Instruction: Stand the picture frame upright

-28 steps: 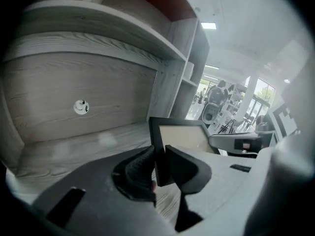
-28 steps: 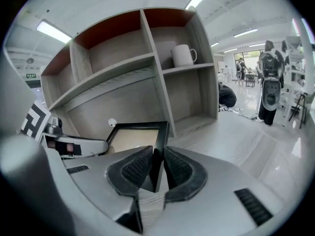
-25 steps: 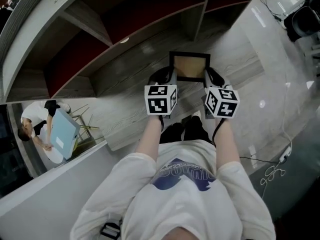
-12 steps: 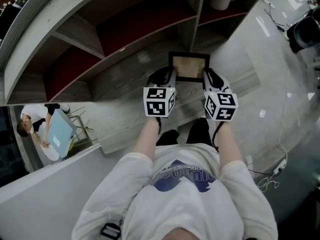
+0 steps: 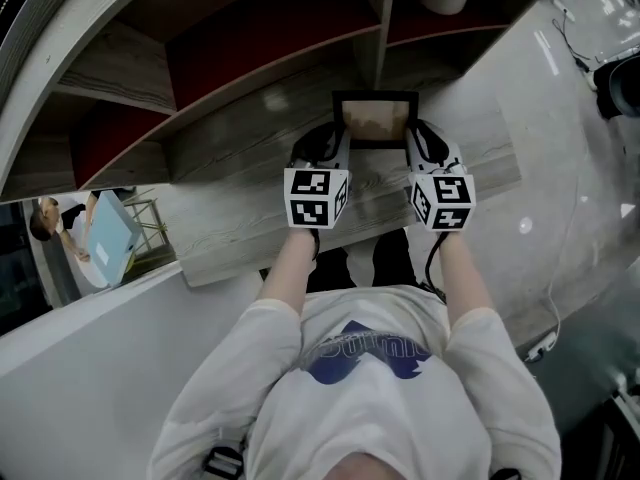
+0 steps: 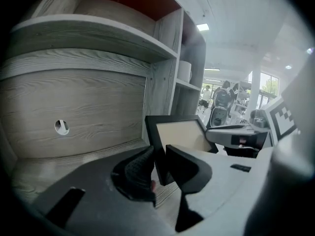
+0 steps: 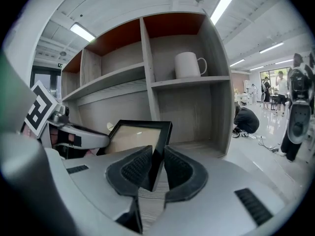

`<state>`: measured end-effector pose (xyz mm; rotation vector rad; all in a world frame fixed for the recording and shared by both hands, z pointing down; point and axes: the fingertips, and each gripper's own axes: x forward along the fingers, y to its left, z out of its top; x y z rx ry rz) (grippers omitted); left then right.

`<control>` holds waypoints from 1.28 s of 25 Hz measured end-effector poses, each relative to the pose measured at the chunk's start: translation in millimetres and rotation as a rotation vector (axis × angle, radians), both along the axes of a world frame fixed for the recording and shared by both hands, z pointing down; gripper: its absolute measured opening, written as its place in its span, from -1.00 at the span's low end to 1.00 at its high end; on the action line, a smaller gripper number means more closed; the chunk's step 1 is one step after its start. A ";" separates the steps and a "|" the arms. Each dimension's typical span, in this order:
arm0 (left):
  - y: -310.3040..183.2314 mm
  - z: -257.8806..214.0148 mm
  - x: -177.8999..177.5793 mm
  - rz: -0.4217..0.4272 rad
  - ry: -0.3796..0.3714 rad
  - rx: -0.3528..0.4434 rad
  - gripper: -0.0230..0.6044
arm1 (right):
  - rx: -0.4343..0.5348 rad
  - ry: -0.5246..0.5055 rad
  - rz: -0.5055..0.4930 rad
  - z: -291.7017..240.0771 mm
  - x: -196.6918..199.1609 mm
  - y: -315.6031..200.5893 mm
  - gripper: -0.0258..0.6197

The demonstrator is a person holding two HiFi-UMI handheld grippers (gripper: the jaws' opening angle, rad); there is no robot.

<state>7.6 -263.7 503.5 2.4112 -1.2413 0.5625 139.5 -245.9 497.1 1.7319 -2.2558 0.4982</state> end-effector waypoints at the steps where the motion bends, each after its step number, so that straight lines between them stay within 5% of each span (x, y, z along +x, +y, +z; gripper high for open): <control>1: -0.7 3.8 2.2 -0.007 0.000 0.000 -0.66 | 0.002 0.004 -0.012 3.8 2.3 -2.1 -0.70; 17: -23.6 50.0 12.4 -0.128 -0.006 0.052 -0.66 | 0.080 0.095 -0.203 49.4 10.5 -38.4 -0.67; 32: -34.0 83.1 23.5 -0.144 -0.002 0.071 -0.66 | 0.101 0.114 -0.215 78.4 21.4 -52.7 -0.68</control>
